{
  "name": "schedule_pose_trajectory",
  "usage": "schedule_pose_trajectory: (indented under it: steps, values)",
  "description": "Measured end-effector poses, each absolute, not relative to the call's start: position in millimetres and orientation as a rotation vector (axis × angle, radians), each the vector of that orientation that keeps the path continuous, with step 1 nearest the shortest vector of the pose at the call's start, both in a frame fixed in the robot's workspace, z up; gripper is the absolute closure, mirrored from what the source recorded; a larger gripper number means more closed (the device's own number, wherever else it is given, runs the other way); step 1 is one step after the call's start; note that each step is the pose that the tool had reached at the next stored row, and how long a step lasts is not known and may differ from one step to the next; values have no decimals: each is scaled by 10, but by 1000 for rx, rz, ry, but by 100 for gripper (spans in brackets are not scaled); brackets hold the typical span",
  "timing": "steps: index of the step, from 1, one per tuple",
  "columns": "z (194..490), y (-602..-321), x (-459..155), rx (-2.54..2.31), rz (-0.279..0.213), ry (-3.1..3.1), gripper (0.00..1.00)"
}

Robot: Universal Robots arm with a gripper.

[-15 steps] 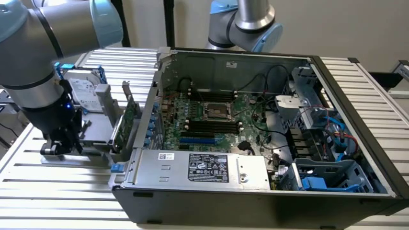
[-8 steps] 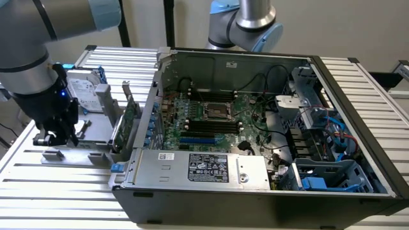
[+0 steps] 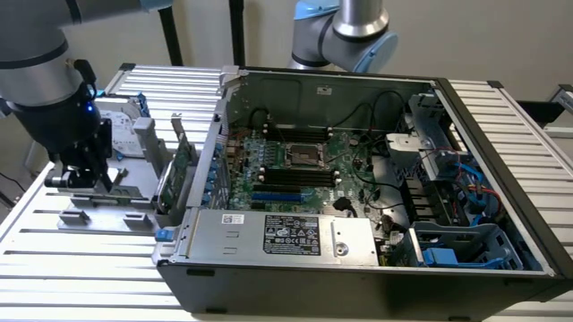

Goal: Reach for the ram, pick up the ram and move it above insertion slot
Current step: 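Pick up the ram and move it above insertion slot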

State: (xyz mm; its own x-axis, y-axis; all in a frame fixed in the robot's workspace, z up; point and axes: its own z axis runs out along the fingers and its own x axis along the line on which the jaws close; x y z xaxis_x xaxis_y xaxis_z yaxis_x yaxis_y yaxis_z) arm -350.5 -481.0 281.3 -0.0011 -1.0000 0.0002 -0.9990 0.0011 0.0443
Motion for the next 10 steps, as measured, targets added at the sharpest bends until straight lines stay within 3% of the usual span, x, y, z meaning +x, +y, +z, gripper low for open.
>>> schedule_pose_trajectory:
  steps: [10]
  values:
    - [3266,-4824,-3185,2208,-65,-2202,87]
